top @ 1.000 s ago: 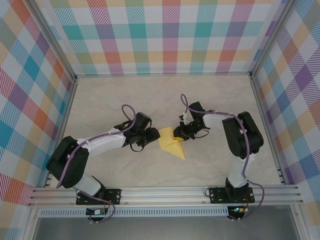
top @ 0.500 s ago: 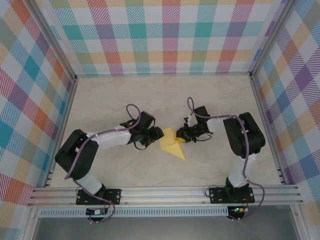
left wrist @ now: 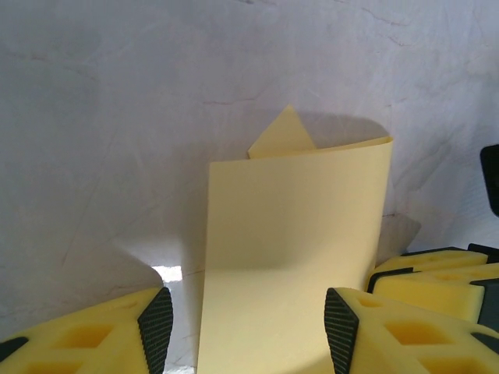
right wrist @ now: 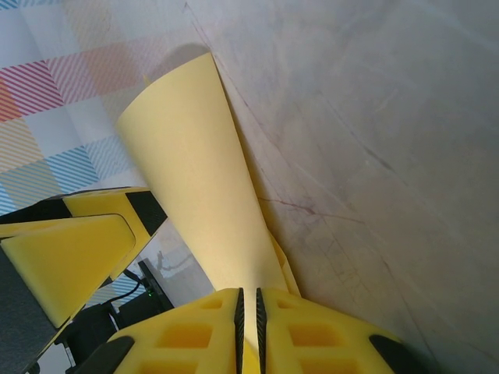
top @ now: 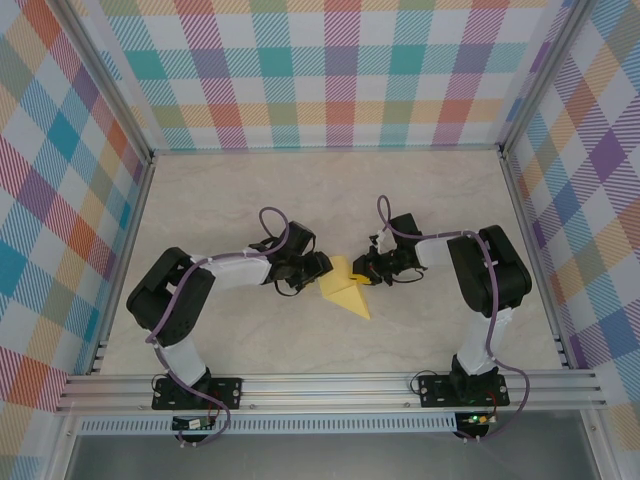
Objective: Fold a paper plane with a square sheet of paper (pick it up from the middle)
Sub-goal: Turn over the paper at the center of the table.
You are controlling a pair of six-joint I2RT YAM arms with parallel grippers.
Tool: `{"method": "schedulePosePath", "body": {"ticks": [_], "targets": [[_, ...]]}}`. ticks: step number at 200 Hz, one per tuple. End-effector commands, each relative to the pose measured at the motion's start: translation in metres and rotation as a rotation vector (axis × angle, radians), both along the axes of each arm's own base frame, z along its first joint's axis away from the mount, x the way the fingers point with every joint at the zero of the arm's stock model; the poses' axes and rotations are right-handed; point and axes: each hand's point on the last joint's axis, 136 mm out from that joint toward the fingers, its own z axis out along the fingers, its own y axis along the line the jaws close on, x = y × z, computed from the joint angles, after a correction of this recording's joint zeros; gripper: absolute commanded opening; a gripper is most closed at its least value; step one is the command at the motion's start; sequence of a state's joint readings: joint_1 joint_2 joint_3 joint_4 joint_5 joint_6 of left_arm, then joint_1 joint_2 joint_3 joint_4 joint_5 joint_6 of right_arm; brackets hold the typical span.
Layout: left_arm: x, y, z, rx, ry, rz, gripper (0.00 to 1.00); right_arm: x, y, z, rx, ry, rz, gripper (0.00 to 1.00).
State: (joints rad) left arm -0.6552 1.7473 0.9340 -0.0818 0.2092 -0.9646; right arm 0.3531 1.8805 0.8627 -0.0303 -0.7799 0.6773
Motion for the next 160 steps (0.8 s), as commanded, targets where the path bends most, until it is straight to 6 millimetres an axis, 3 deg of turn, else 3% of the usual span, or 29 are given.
{"method": "schedulePosePath", "body": {"ticks": [1,160], "targets": [[0.015,-0.006,0.009,-0.030,-0.038,-0.014,0.56,-0.013,-0.013,-0.029,-0.083,0.082,-0.028,0.16],[0.017,-0.016,0.013,-0.208,-0.043,0.019,0.52,-0.013,-0.016,-0.029,-0.082,0.087,-0.044,0.17]]}}
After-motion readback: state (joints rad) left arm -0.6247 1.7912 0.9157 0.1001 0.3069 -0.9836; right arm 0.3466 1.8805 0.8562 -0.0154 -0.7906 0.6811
